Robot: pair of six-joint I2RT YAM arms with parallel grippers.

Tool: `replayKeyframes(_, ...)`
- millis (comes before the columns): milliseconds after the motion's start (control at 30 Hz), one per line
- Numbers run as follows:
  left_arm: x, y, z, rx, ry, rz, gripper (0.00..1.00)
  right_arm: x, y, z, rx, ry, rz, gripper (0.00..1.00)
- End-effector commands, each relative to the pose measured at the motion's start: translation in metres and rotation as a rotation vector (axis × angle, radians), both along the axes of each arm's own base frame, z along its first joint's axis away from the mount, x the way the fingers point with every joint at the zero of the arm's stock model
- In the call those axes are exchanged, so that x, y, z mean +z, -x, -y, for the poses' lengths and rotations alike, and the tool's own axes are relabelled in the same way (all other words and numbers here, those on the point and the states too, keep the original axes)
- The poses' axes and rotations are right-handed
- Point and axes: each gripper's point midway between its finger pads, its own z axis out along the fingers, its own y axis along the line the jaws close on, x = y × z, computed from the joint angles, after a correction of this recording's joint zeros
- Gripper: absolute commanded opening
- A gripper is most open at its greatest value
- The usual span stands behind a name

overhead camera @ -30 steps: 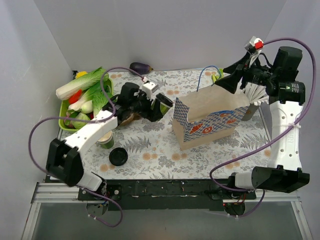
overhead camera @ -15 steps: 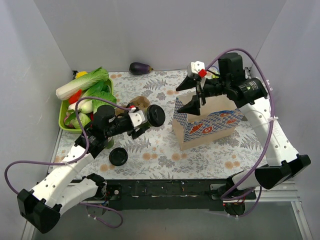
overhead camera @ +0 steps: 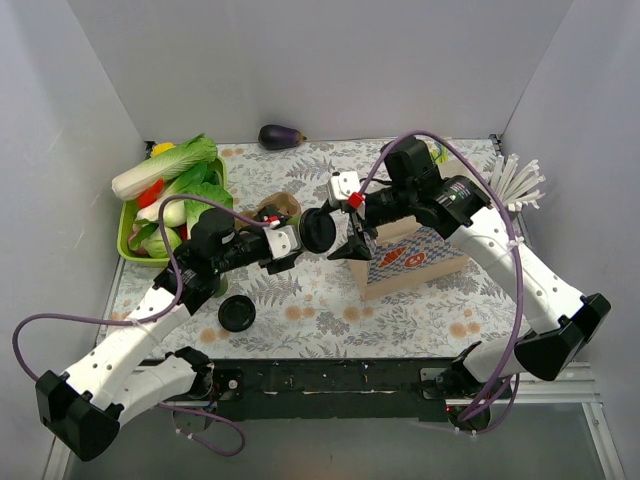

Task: Pack the takeout coffee

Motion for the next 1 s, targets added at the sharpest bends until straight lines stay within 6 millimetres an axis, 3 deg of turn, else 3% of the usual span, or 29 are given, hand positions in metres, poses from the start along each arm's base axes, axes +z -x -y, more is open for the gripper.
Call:
replayKeyframes(0, 0.023, 0.008, 0.01, -0.063, 0.021, 0.036, 0.57, 0.004, -0.006, 0.001, -0.021, -0.012, 0.132, 0.98)
replayKeyframes(300, 0.023, 0.009, 0.015, -0.049, 0.039, -0.063, 0.55, 0.012, -0.009, 0.008, -0.077, -0.016, 0.22, 0.98)
replayKeyframes(433, 0.026, 0.013, 0.017, -0.068, 0.052, -0.077, 0.54, 0.004, -0.015, 0.012, -0.115, -0.004, 0.248, 0.98)
replayKeyframes(767, 0.025, 0.015, 0.02, -0.08, 0.05, -0.105, 0.54, 0.013, -0.028, 0.007, -0.157, -0.03, 0.28, 0.98)
replayKeyframes(967, 0.027, 0.015, 0.022, -0.089, 0.065, -0.105, 0.54, 0.005, -0.015, 0.005, -0.091, -0.014, 0.23, 0.98)
